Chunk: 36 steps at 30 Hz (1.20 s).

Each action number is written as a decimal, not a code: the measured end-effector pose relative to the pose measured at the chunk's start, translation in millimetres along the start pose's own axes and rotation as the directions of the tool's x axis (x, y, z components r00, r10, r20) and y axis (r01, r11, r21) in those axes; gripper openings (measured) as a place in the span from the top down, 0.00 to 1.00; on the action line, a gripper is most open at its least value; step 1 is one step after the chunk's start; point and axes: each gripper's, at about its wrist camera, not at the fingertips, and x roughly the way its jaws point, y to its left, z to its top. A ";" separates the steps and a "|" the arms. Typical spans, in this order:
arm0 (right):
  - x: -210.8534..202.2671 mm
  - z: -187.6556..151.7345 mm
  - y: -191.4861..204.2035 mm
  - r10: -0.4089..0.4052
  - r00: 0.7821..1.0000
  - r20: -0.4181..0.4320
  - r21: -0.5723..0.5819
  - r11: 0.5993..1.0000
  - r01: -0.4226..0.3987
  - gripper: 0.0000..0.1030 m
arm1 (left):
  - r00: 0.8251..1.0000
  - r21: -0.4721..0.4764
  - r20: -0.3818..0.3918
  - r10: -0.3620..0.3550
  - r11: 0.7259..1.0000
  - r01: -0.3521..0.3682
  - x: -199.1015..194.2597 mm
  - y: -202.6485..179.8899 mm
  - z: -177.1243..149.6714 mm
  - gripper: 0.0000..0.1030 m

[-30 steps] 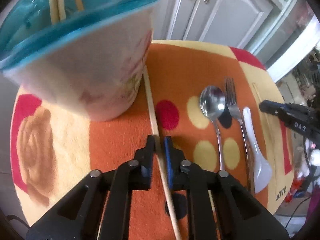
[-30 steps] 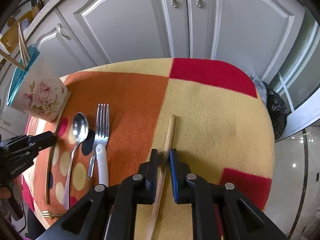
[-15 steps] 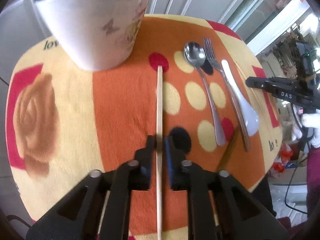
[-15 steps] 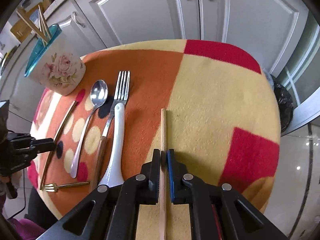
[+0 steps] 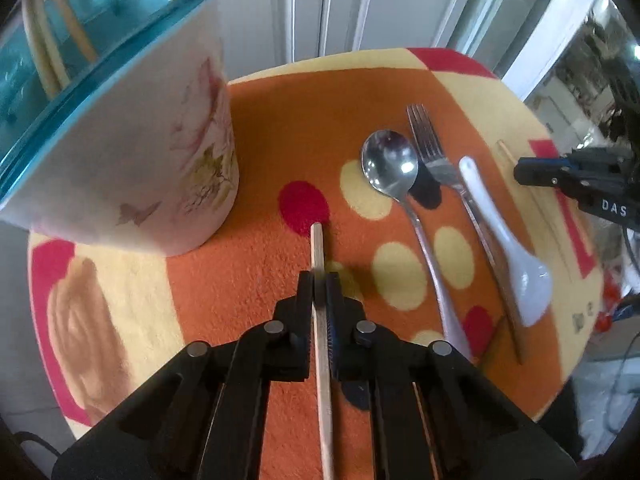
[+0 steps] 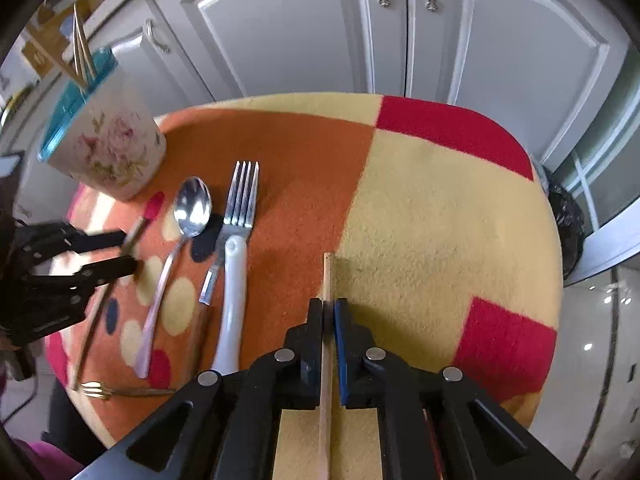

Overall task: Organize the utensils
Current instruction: 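Lift both held chopsticks upright and carry them above the cup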

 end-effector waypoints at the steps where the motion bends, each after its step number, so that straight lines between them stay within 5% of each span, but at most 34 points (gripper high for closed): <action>1: -5.3 0.0 -0.4 0.008 1.000 0.016 0.005 1.000 -0.008 0.95 | 0.999 -0.019 0.017 -0.031 0.999 0.031 -6.5 4.3 -0.8 0.96; 8: -67.4 -10.8 9.4 0.073 0.989 0.129 -0.012 0.997 -0.072 0.95 | 0.979 -0.050 0.177 -0.098 0.993 0.108 -76.2 20.5 -17.0 0.96; 17: -132.3 -30.9 46.5 0.139 0.962 0.235 -0.076 0.989 -0.124 0.95 | 0.933 -0.042 0.334 -0.133 0.987 0.155 -159.4 20.6 -55.9 0.96; 26: -178.3 -39.8 81.8 0.139 0.943 0.302 -0.164 0.982 -0.092 0.95 | 0.879 -0.043 0.462 -0.117 0.987 0.154 -221.9 28.1 -63.8 0.96; 36: -214.7 1.6 125.1 0.233 0.899 0.370 -0.260 0.955 -0.140 0.95 | 0.820 -0.100 0.572 -0.028 0.990 0.104 -285.6 58.9 -33.3 0.96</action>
